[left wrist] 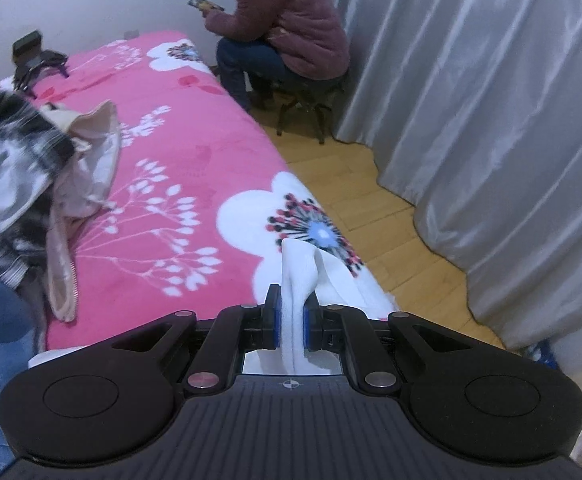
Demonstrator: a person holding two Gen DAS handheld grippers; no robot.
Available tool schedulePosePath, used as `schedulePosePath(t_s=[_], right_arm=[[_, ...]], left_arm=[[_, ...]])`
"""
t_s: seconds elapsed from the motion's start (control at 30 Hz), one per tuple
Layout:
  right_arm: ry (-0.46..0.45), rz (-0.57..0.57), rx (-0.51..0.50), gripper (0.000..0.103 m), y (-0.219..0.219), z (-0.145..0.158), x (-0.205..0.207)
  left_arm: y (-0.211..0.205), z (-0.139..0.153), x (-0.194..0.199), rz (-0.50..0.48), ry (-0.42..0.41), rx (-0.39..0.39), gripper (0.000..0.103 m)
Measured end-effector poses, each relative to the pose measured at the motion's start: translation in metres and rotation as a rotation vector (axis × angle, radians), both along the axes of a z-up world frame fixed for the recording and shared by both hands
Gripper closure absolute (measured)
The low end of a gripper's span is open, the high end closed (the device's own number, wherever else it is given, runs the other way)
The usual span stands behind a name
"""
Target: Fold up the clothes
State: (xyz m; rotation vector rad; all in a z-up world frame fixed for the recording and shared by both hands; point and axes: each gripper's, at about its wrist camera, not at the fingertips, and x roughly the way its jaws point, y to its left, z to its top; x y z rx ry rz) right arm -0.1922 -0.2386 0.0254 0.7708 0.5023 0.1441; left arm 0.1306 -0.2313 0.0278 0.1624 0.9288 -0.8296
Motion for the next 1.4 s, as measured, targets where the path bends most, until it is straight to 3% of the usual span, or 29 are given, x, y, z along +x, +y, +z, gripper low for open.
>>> schedulePosePath(t_s=[0.23,0.37,0.67,0.77,0.87,1.0,1.03,1.1,1.23,1.33,1.4], right_arm=[[0.016,0.112,-0.009,0.094,0.034,0.003,0.035],[0.030,0.217,-0.016,0.094,0.061,0.001,0.060],[0.079,0.397,-0.022,0.095,0.105,-0.007,0.106],[0.111,0.388,-0.023,0.093,0.099,-0.015,0.105],[0.157,0.359,-0.015,0.090,0.082,-0.023,0.099],[0.194,0.296,-0.042,0.068,0.050,-0.021,0.082],[0.193,0.269,-0.064,0.067,0.041,-0.017,0.078],[0.194,0.207,-0.134,0.059,0.025,-0.008,0.067],[0.241,0.139,-0.339,0.047,0.003,-0.007,0.054],[0.286,0.149,-0.382,0.041,-0.008,-0.018,0.048],[0.304,0.162,-0.365,0.035,-0.014,-0.025,0.043]], left_arm=[[0.058,-0.004,0.026,0.061,0.073,-0.050,0.095],[0.088,-0.005,0.033,0.061,0.049,-0.053,0.095],[0.137,-0.046,0.061,0.121,0.102,-0.046,0.095],[0.146,-0.068,0.075,0.162,0.085,0.007,0.088],[0.162,-0.089,0.085,0.242,0.047,0.060,0.062],[0.205,-0.086,0.061,0.277,0.040,-0.009,0.062],[0.216,-0.083,0.045,0.255,0.031,-0.026,0.062],[0.232,-0.082,0.012,0.167,0.099,-0.076,0.062],[0.253,-0.102,-0.047,0.032,0.327,-0.152,0.053],[0.251,-0.124,-0.073,-0.024,0.484,-0.167,0.053],[0.248,-0.136,-0.082,-0.046,0.542,-0.159,0.054]])
